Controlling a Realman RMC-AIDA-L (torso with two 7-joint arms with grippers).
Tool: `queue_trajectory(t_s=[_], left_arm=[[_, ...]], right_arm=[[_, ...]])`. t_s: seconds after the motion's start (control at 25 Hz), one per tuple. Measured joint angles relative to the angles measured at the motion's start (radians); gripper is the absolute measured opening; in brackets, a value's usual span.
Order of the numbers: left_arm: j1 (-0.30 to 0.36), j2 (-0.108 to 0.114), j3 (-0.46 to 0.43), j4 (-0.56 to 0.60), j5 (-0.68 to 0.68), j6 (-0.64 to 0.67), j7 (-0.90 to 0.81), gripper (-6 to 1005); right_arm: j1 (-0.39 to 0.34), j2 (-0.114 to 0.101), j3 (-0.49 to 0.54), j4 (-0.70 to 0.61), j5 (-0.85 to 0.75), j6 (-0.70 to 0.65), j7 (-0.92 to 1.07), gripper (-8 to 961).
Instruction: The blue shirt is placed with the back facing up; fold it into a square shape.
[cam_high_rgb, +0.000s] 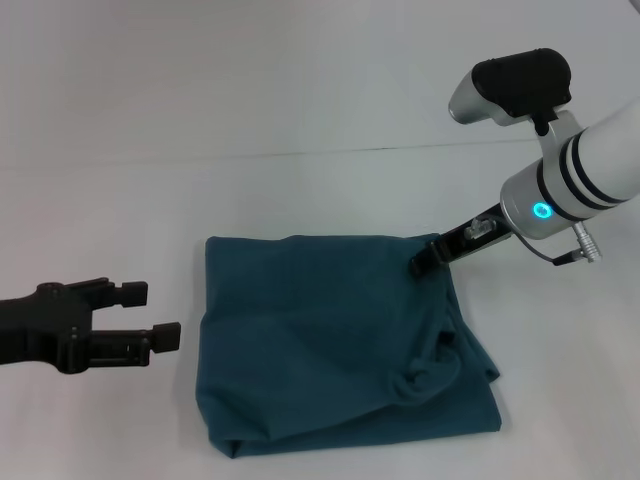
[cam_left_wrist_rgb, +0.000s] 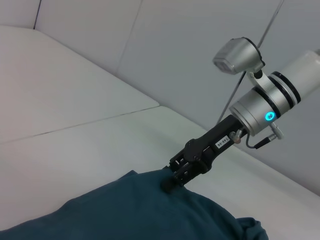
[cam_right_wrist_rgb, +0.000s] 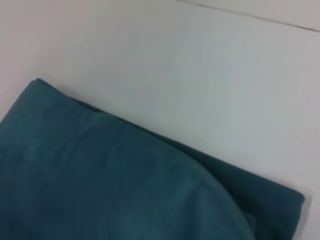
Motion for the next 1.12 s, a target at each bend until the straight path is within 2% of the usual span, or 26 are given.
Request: queue_trajectory(t_s=[0.16,0.52,0.72,0.92,1.12], left_arm=[[0.000,-0.001,0.004,0.000,0.000,-0.004,0.000,917],[0.000,-0.003,0.008,0.000,0.000,-0.006,0.000,913],[0.000,-0.004,0.008,0.000,0.000,-0.007,0.000,911],[-0.001,-0.005,0.008,0.000,0.000,-0.007,0.000,908],[-0.001,-0.005,0.008,0.000,0.000,-0.007,0.000,906]], right_arm=[[-0.001,0.000,-0.001,0.006,0.009,0.020,-0.004,503],[0.002,0.001,0.002,0.055,0.034,0.069,-0.038,256],[-0.005,0.001,0.002,0.037,0.037,0.074,-0.036,60],[-0.027,-0.004,0.005,-0.032,0.036,0.060,-0.015,30],[-0.040,-0.007,0.005,-0.071,0.027,0.053,-0.001,40]])
